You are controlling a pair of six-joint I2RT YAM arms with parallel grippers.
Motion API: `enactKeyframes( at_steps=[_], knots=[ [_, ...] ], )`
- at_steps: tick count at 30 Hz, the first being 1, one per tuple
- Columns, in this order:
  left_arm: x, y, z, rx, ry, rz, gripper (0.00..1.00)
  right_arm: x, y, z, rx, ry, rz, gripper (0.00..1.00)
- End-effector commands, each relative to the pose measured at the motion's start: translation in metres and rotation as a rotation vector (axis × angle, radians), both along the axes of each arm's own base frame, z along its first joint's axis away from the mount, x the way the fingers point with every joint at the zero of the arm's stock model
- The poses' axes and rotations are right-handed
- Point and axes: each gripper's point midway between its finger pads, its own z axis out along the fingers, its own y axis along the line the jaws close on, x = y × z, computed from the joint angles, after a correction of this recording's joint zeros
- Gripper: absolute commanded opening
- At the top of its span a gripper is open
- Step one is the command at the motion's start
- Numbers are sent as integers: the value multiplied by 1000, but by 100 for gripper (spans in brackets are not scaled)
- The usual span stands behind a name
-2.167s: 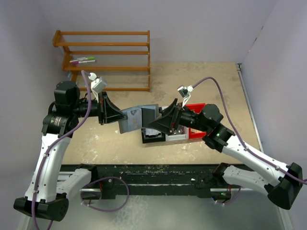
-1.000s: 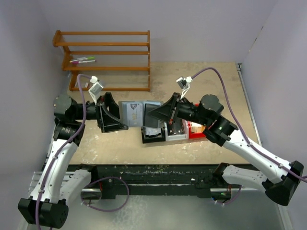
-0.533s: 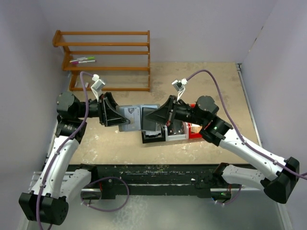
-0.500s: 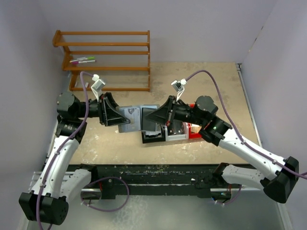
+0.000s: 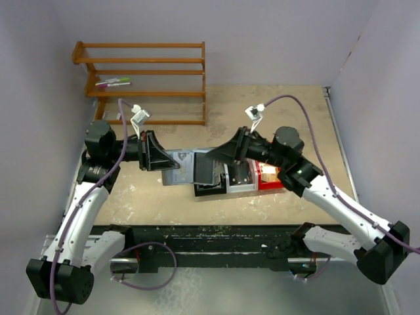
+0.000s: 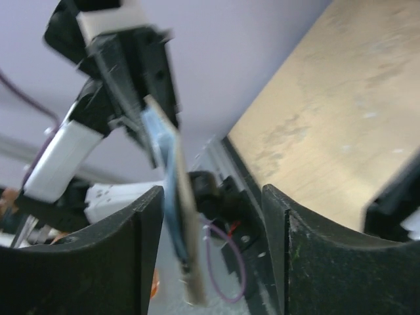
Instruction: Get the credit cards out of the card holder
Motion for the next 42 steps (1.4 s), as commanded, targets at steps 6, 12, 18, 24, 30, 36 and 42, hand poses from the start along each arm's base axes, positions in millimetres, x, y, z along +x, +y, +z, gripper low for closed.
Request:
enactKeyframes(
  at_steps=[6,12,18,24,30,36,42],
  knots=[
    [19,2,3,69,-78,89,7,30,-73,42,-100,-130,-226,58],
    [39,5,-12,139,-71,182,8,1,-60,88,93,-219,-122,51],
    [38,5,-7,131,-83,177,8,-27,-7,72,104,-180,66,46],
    [22,2,8,85,-90,100,9,-22,19,45,81,-134,128,42],
    [6,1,21,38,-98,13,9,-18,21,5,-3,-79,125,42],
    [-3,0,31,5,-100,-44,9,-18,25,-1,15,-66,141,42],
    [-4,0,32,2,-105,-45,9,-20,31,13,79,-75,180,41]
  ],
)
